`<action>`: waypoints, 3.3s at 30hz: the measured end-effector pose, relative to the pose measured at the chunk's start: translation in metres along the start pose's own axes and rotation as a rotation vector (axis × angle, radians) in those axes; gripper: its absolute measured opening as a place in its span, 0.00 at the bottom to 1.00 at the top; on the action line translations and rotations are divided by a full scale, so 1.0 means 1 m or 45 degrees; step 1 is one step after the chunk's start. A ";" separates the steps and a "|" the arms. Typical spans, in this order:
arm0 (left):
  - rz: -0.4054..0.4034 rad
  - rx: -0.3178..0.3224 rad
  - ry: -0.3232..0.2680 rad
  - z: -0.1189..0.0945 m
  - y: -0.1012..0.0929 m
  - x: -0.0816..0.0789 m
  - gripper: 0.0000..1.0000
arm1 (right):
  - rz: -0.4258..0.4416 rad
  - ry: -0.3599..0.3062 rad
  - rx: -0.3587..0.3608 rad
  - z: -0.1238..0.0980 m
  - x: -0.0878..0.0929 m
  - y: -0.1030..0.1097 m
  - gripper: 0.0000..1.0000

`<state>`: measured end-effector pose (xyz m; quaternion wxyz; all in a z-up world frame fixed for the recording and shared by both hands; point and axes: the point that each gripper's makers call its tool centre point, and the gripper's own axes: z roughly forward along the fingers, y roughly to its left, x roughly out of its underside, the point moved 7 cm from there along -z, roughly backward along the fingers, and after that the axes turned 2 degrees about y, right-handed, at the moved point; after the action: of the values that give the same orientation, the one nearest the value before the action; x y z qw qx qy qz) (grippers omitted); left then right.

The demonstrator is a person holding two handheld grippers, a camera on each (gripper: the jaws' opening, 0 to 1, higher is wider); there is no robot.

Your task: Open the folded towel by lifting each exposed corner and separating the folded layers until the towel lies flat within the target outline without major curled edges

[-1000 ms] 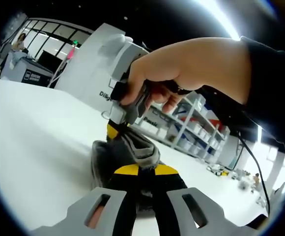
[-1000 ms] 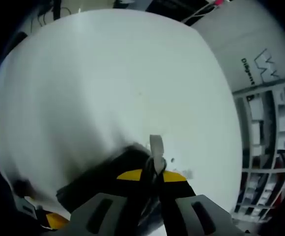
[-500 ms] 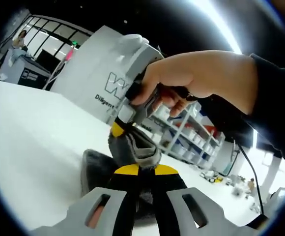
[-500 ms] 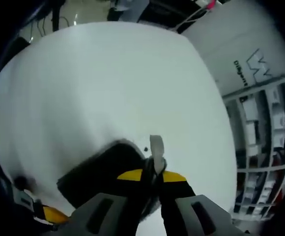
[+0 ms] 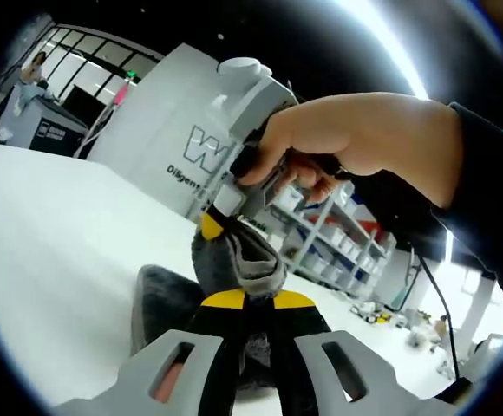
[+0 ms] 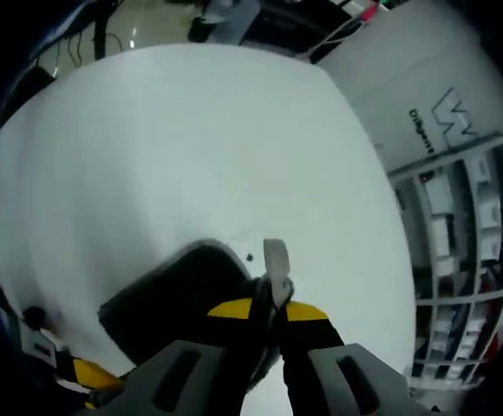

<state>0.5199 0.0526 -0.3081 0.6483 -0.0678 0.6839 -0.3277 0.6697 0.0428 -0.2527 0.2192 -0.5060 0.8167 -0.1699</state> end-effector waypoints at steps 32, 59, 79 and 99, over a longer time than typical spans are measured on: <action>0.128 0.106 -0.035 0.017 -0.049 -0.003 0.07 | 0.038 -0.051 0.041 -0.024 0.031 -0.030 0.05; 0.165 0.160 -0.002 0.031 -0.066 0.011 0.07 | 0.130 -0.097 0.020 -0.021 0.062 -0.054 0.06; 0.173 0.175 0.024 0.042 -0.079 0.023 0.07 | 0.176 -0.091 0.014 -0.014 0.090 -0.059 0.06; 0.196 0.207 0.055 0.054 -0.104 0.042 0.07 | 0.210 -0.079 0.034 -0.012 0.127 -0.075 0.06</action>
<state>0.5296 -0.0689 -0.2848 0.6601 0.0447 0.6721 -0.3327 0.6698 -0.1028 -0.2290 0.2644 -0.4390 0.8461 -0.1464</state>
